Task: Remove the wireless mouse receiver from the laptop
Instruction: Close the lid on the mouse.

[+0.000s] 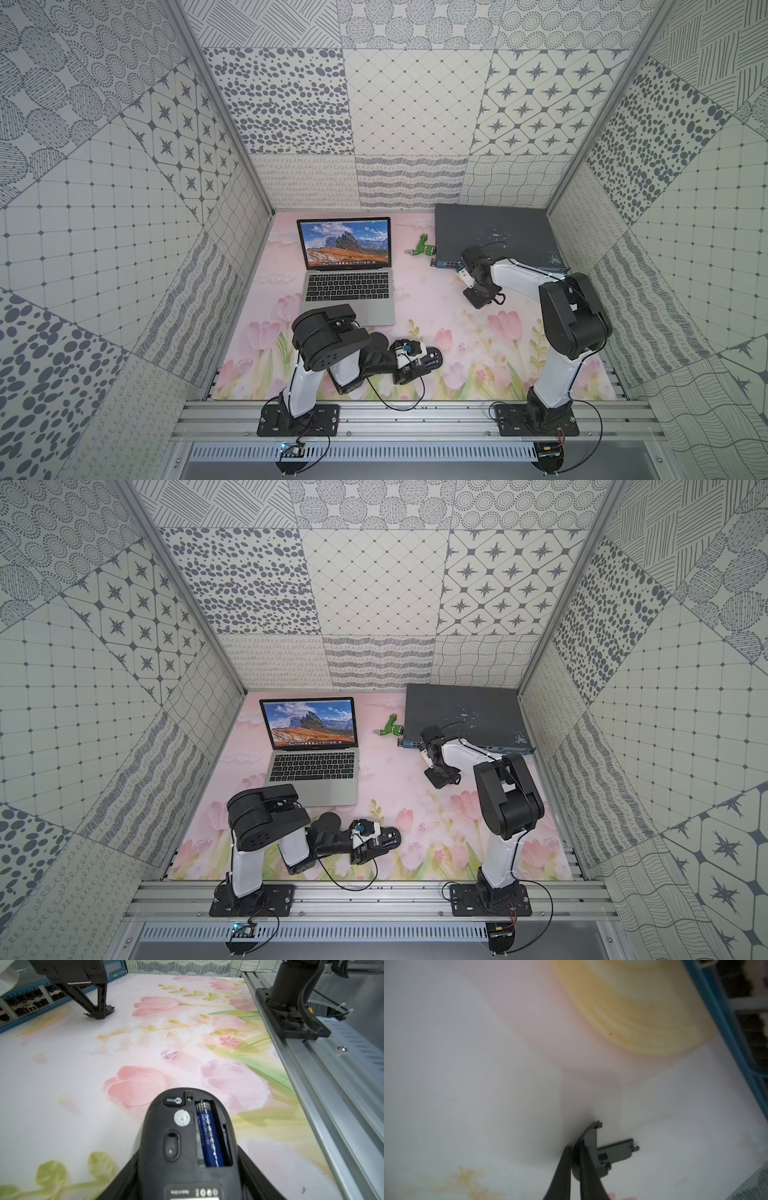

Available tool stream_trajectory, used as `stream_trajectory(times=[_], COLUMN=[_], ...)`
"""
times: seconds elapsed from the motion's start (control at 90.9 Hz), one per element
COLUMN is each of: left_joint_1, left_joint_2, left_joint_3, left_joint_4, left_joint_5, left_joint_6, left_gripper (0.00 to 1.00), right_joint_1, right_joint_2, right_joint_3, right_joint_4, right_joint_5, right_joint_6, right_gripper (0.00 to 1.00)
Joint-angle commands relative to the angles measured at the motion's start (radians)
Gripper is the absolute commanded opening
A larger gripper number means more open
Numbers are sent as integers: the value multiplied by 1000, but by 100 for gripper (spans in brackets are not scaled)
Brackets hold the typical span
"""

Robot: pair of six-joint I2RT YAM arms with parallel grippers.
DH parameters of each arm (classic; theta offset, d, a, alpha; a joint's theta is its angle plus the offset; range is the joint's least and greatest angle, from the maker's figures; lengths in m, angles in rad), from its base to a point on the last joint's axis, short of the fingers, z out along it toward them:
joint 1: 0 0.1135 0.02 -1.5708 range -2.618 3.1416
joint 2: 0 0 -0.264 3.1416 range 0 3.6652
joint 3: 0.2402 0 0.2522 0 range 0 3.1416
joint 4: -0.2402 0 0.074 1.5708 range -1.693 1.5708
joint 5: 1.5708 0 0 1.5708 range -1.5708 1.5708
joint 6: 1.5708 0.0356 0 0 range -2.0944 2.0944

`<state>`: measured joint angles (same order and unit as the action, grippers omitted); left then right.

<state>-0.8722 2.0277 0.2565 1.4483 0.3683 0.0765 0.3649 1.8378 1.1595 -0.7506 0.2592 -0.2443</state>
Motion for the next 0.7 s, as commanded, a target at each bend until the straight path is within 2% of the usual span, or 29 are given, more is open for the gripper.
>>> stream_trajectory(times=[0.0,0.165,0.264,0.561,0.693], left_joint_1=[3,2,2,1,1], left_joint_2=[17,16,13,-29,-105], left_joint_3=[0,0,-3,-30,-46], left_joint_4=[-131,-132,-129,-123,-168], left_joint_5=[-22,-25,-32,-74,-82], left_joint_6=[-14,-14,-14,-28,-40], left_gripper=[54,54,54,48,47], right_joint_1=[2,3,3,1,0], right_joint_2=[14,-32,-97,-454,-592], right_joint_3=[17,17,14,-95,-161], right_joint_4=[12,6,-5,15,46], right_joint_5=[-3,-34,-97,-470,-582], right_joint_6=[15,49,94,288,345], right_gripper=[7,0,0,0,0])
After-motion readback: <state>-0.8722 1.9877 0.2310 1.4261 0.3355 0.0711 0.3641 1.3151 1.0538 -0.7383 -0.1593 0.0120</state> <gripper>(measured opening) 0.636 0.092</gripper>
